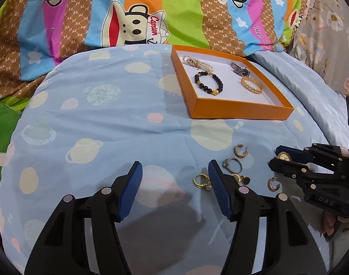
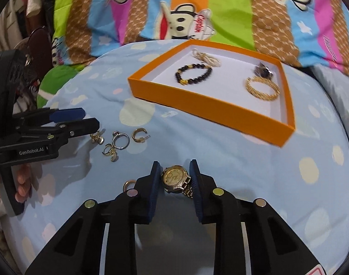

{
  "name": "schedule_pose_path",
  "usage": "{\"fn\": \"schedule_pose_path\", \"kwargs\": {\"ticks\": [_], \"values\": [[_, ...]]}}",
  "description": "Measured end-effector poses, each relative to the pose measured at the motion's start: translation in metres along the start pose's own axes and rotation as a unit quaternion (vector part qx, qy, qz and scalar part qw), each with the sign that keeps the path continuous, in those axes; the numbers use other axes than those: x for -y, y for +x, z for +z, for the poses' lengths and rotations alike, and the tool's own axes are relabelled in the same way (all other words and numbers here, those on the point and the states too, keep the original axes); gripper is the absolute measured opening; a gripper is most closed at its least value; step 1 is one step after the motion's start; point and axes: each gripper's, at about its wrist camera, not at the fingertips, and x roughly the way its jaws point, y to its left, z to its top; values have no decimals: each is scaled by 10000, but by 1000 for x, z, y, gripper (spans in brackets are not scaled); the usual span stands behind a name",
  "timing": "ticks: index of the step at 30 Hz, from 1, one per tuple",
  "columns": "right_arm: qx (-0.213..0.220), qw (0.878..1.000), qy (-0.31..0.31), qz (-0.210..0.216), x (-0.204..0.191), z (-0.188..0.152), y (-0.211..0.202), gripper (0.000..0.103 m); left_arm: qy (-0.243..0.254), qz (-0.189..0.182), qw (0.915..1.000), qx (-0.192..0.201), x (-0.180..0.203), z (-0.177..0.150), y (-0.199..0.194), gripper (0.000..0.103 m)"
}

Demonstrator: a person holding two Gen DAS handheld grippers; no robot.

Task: Organize jewelry
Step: 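Grasp the gold watch with the right tool while the left tool grasps the silver ring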

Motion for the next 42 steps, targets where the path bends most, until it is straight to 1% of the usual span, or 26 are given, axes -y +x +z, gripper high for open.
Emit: {"fn": "schedule_pose_path", "kwargs": {"ticks": [5,8,11,17,20,23,24,25,28,30,36,42], "values": [[106,9986,478,-210,1,-12,-9,25,181,-159,9997,-54,12,-5,-2,58],[146,9983,493,-279,0,-12,-9,25,283,-258,9992,-100,22,-6,-1,58],[155,9981,538,-236,2,-11,-9,25,329,-307,9989,-139,30,-5,3,58],[173,9979,600,-175,4,-12,-9,25,605,-255,9978,-110,50,4,15,57],[181,9978,620,-158,5,-12,-9,25,748,-218,9969,-136,57,5,20,50],[186,9976,645,-140,6,-12,-9,25,769,-224,9967,-126,57,6,21,33],[187,9976,647,-136,6,-12,-9,25,727,-261,9969,-127,55,6,21,25],[187,9976,649,-134,6,-12,-9,25,683,-295,9971,-127,54,6,21,24],[190,9976,656,-127,6,-13,-9,25,622,-346,9974,-116,51,6,20,24],[193,9975,664,-118,6,-12,-9,25,604,-292,9977,-104,49,6,20,24],[221,9972,709,-113,8,-13,-11,25,350,-204,9992,-42,34,8,17,23],[374,9965,719,-191,8,-12,-17,25,318,-143,9994,72,30,9,11,23]]}}
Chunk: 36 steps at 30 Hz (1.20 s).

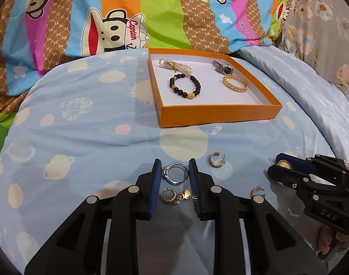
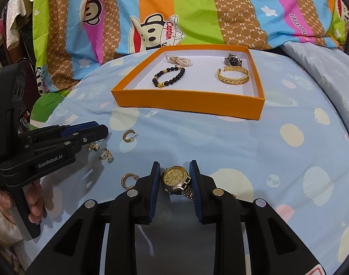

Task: Organize jewelry
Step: 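Grasp the gold watch with the right tool while the left tool grasps the silver ring, then carry the gold watch and silver ring into the orange box and open both tools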

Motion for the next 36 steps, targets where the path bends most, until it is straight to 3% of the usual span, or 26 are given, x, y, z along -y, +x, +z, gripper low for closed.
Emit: {"fn": "schedule_pose_path", "kwargs": {"ticks": [17,29,36], "values": [[695,9974,138,-159,9,22,-34,25,30,-146,9995,267,2,24,-23,24],[1184,9915,325,-438,48,86,-48,25,286,-115,9979,574,15,81,-12,24],[947,9940,336,-436,59,109,-13,25,268,-93,9980,568,19,104,17,24]]}}
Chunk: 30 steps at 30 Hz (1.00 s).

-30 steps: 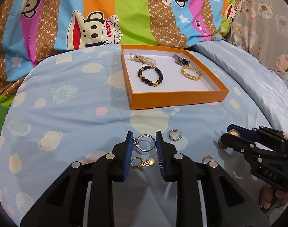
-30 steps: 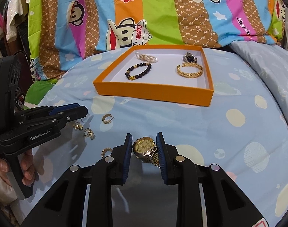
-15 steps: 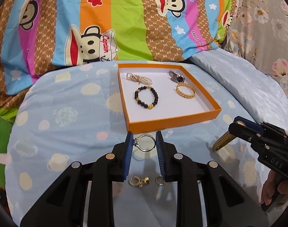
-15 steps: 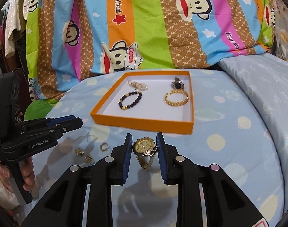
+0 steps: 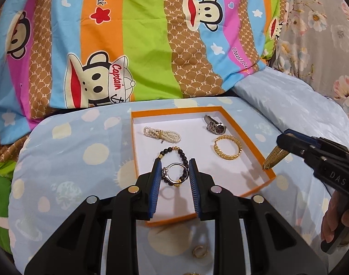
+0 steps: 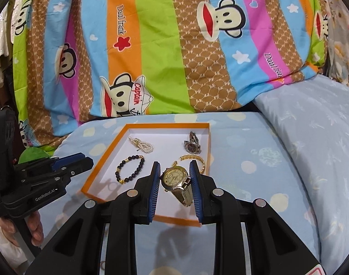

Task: Organize jewelry
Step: 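Carry the gold watch and silver ring into the orange box and open both tools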

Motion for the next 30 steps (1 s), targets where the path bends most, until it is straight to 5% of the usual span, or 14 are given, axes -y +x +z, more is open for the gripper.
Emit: {"fn": "schedule_pose_path", "kwargs": {"ticks": [9,16,22,30], "values": [[-556,9984,-70,3,-2,-18,52,25,18,41,9995,-317,-1,-11,39,24],[-556,9984,-96,14,-5,-21,64,26,-1,93,9992,-389,-4,-12,54,25],[-330,9994,10,63,-1,-17,56,35,-119,196,9996,-165,-8,-12,47,57],[-93,9999,58,35,3,-15,47,44,-326,337,9988,159,-19,-7,35,58]]}}
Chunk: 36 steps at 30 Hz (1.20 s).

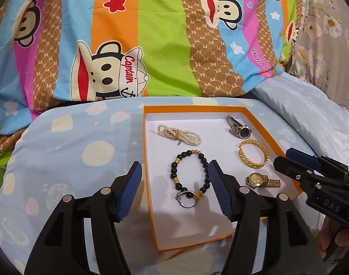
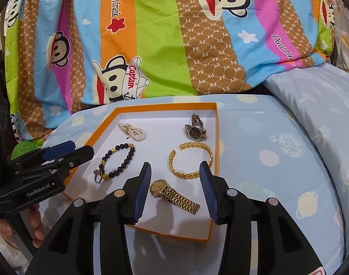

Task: Organize jewelry
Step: 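Carry the gold watch and silver ring into the orange box and open both tools, then withdraw both tools from the box toward the loose earrings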

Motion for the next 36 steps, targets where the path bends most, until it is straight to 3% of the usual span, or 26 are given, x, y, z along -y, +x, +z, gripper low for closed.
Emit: {"fn": "schedule_pose_path", "kwargs": {"ticks": [12,19,30,36], "values": [[107,9999,-8,25,-2,-1,-8,45,-75,28,10000,8,-7,0,-4,58],[288,9996,34,30,-5,-8,-31,45,-299,29,9995,24,-23,-12,-28,58],[73,9997,135,209,-13,-52,-62,45,-504,83,9985,-190,-39,-54,-59,58],[-102,9989,-227,402,-45,-79,-75,45,-384,90,9989,-247,-33,-70,-71,58]]}}
